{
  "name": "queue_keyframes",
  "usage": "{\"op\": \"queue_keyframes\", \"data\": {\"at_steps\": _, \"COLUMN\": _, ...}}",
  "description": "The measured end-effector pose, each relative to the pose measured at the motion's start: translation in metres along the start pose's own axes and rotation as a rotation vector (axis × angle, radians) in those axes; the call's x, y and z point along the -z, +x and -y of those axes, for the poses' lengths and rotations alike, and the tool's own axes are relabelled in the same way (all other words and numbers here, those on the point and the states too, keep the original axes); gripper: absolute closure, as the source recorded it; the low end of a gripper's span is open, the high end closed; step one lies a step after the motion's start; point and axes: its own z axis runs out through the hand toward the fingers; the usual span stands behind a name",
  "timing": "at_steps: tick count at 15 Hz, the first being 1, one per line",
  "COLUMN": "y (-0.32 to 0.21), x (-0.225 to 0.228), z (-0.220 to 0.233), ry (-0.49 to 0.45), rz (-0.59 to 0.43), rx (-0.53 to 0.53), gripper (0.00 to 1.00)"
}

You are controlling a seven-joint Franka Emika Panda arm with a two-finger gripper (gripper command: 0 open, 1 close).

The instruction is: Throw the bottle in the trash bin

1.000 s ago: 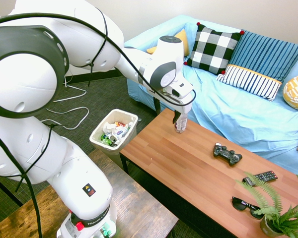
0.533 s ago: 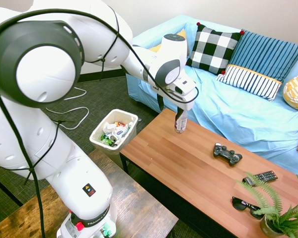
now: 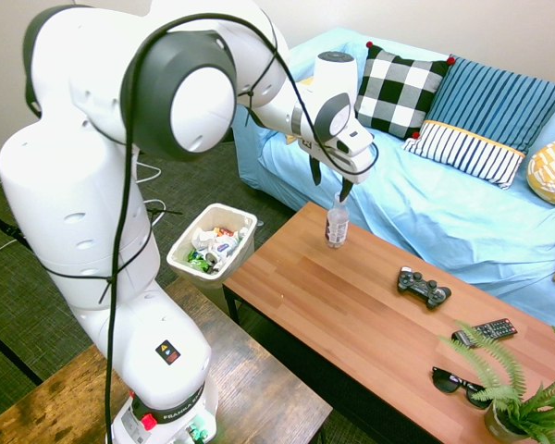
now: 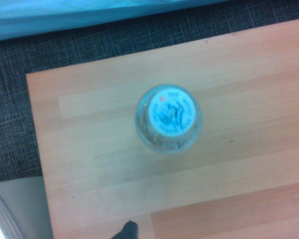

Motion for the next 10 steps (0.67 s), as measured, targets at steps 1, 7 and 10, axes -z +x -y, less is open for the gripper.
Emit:
{"op": "queue_keyframes", "data": {"at_steps": 1, "y": 0.004, "x": -0.006, "z": 0.009, "ry": 0.0, "rz": 0.003, "rx": -0.002, "gripper": 0.0}}
{"op": "queue_keyframes", "data": {"at_steps": 7, "y": 0.029, "x": -0.042, "z": 0.04, "ry": -0.038, "rz": 0.018, "rx": -0.02, "gripper": 0.0}}
{"op": "queue_keyframes", "data": {"at_steps": 10, "y": 0.029, "x": -0.057, "z": 0.048, "ry": -0.059, "rz": 0.032, "rx": -0.019, "gripper": 0.0}}
